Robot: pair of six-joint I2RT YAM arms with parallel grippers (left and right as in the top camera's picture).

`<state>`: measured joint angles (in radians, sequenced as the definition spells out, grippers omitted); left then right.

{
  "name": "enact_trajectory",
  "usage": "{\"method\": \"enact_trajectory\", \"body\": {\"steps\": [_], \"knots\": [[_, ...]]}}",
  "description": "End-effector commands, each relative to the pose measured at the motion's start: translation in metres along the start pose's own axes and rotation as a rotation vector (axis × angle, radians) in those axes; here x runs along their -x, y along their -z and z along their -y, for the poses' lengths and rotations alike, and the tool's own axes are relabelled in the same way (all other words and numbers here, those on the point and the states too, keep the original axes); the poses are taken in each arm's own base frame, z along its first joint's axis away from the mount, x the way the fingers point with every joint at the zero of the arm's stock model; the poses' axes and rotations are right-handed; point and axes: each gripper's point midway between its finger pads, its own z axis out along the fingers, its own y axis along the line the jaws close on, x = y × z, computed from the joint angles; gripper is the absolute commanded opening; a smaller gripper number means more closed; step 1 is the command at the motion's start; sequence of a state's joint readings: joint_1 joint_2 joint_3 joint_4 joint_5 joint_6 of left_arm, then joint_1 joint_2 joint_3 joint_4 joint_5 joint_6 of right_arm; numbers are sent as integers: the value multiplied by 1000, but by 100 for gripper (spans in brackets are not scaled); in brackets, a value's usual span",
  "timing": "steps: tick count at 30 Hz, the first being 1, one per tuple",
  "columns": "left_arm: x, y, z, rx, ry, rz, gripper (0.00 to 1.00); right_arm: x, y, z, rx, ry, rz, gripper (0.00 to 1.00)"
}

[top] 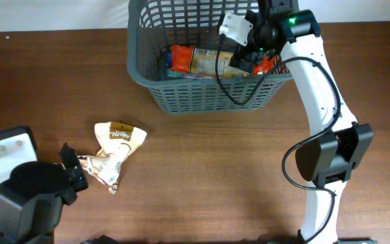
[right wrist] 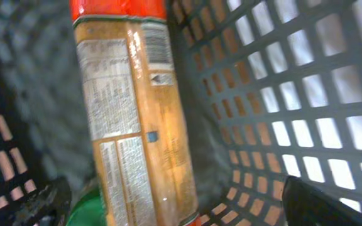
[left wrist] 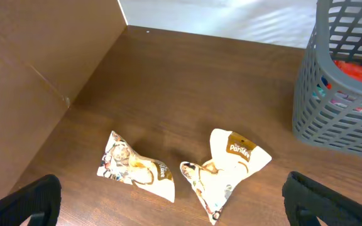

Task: Pack container
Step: 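Lower the package into the basket and open the right gripper, then pull the right arm back to the lower right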

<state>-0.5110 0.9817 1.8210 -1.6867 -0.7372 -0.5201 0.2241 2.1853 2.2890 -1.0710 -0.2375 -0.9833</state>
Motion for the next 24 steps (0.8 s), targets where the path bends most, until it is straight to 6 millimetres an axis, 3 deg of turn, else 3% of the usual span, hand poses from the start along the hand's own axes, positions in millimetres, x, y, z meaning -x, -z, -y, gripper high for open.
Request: {"method": "enact_trajectory", "body": {"steps": [1,3,4,5,10,11,16,20,24], "knots": [[1,0,-2,13,-1,8,99,37,54,33,-148,-69,116,99],[1,0,-2,13,-1,8,99,49,84,56,-262,-138,145,99],[1,0,-2,13,-1,8,99,54,115,76,-375,-194,153,99],[1,0,-1,7,-1,5,99,54,130,86,-434,-223,151,99],[-3,0,5,-26,-1,-15,99,27,216,134,-754,-431,131,99],[-4,0,7,-42,-1,-24,99,10,246,144,-840,-549,147,99],[-6,0,10,-58,-1,-33,99,-44,307,151,-956,-820,180,99],[-7,1,14,-77,1,-42,99,-111,339,142,-1009,-1102,151,99],[-9,1,21,-121,6,-59,99,-180,352,124,-1044,-1367,68,99]]}}
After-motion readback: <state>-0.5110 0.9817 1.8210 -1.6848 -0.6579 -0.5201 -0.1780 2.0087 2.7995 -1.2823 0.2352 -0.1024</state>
